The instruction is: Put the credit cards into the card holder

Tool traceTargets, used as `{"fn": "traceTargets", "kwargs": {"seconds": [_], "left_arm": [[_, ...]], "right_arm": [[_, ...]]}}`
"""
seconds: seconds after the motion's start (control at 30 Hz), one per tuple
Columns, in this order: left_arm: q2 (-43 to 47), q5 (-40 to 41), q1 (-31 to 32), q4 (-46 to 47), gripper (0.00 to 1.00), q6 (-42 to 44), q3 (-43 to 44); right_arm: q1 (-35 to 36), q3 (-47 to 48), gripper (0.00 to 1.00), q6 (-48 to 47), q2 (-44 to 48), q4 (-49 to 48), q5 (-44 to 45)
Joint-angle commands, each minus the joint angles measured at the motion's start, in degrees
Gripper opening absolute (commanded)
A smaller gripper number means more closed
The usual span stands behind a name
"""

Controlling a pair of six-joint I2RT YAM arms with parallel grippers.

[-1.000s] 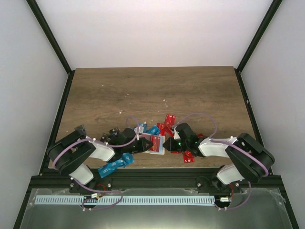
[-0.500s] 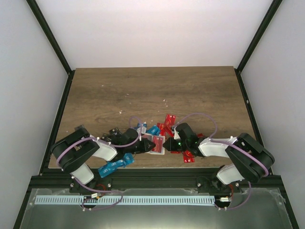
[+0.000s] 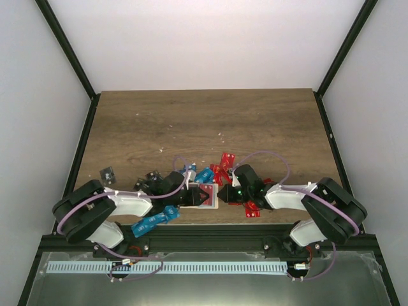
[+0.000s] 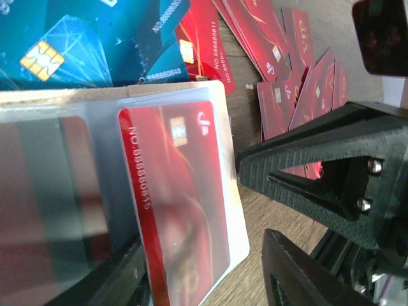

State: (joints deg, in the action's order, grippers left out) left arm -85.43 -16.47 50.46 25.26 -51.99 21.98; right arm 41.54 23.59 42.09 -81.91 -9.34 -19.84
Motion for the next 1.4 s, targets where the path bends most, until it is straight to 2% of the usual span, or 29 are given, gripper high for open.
{"fn": "traceTargets", "kwargs": {"seconds": [0.0, 0.23, 0.3, 0.33, 0.47, 0.63, 0.73, 1.07, 1.37], "left_arm": [[3.79, 2.45, 0.64, -8.21, 0.54, 2.27, 2.26], [11.64, 3.27, 2.32, -15.76, 0.76, 3.31, 2.97], [14.16, 4.78, 2.66, -18.13, 0.78, 4.2, 3.15], [15.3, 5.53, 2.69, -19.8, 0.74, 4.97, 3.2], [17.02, 9.08, 2.7, -24.27, 0.47, 8.74, 4.19], [13.37, 10.39, 2.64, -24.38, 0.17, 11.06, 5.32], [10.6, 11.01, 2.69, -23.94, 0.04, 11.66, 6.1], [5.51, 8.88, 2.71, -19.49, 0.04, 11.74, 5.74], [2.89, 8.34, 2.79, -18.78, 0.04, 13.41, 5.53]], "right_arm": [[0.74, 0.0, 0.12, -0.48, -2.03, 7.8, 1.33], [0.74, 1.31, 0.12, -1.11, -0.96, 8.94, 1.82], [0.74, 1.8, 0.12, -1.44, 0.05, 9.32, 1.81], [0.74, 2.0, 0.12, -1.6, 0.73, 9.41, 1.66], [0.74, 2.58, 0.14, -2.48, 3.59, 9.73, 0.37], [0.74, 2.46, 0.18, -1.88, 5.54, 8.33, -3.26], [0.74, 1.91, 0.2, -0.76, 5.43, 6.11, -6.44], [0.74, 1.71, 0.27, 1.48, 1.22, 0.87, -10.08], [0.74, 2.0, 0.27, 1.75, -1.46, -0.38, -9.86]]}}
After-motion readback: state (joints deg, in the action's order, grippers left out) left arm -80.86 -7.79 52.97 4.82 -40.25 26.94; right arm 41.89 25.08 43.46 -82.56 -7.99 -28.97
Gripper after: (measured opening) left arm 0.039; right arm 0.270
